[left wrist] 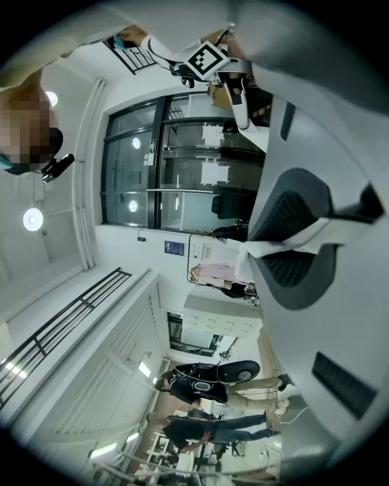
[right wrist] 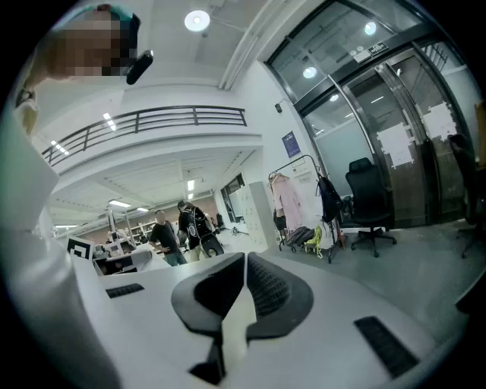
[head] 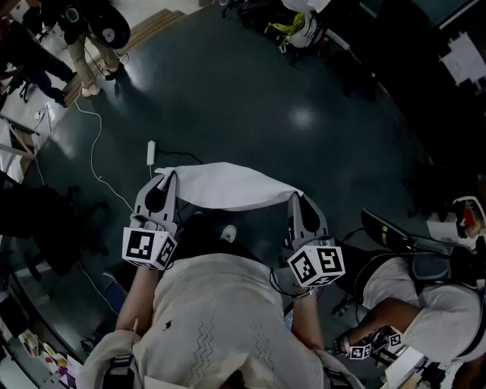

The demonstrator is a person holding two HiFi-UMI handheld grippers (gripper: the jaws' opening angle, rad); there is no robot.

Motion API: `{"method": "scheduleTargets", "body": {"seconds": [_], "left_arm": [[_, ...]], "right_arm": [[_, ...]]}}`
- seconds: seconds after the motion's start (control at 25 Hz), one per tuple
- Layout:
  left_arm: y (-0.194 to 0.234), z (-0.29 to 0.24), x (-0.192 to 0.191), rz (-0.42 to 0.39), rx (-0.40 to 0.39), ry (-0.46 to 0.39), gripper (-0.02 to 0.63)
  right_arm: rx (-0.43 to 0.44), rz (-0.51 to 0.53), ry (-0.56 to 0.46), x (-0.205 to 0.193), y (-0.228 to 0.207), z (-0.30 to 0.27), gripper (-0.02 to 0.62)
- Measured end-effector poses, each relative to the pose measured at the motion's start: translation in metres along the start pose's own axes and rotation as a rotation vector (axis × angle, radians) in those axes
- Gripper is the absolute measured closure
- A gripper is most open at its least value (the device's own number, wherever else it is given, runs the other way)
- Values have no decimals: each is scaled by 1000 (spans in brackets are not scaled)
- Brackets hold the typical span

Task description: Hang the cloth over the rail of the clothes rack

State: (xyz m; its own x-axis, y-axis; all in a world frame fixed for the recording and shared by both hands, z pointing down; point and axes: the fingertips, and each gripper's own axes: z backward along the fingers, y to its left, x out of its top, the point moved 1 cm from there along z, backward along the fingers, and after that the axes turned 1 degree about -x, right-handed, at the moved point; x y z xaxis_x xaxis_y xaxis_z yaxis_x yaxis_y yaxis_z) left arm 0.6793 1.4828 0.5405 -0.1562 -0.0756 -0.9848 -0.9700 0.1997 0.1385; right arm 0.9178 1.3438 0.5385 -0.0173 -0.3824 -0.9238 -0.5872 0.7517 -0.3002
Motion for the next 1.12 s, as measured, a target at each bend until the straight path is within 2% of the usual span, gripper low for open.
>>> {"method": "scheduleTargets", "body": {"seconds": [0.36,0.72,0.8,0.96,1.12], "left_arm": [[38,-72,-10,39,-7,26,589],[126,-185,17,59,-48,6,589],[146,-212,24,42,-51,4,589],[181,-254,46,-43,-80,-15,589],[208,-277,64,-54,-88,-39,589]], "right_arm": [[-73,-54,12,11,-35,-68,571],[-123,-32,48,48,-33,-193,571],[-140,-36,38,59,-33,-216,571],[-162,-70,4,74,-26,-258,571],[-149,-87,14,78,-19,-299,571]]}}
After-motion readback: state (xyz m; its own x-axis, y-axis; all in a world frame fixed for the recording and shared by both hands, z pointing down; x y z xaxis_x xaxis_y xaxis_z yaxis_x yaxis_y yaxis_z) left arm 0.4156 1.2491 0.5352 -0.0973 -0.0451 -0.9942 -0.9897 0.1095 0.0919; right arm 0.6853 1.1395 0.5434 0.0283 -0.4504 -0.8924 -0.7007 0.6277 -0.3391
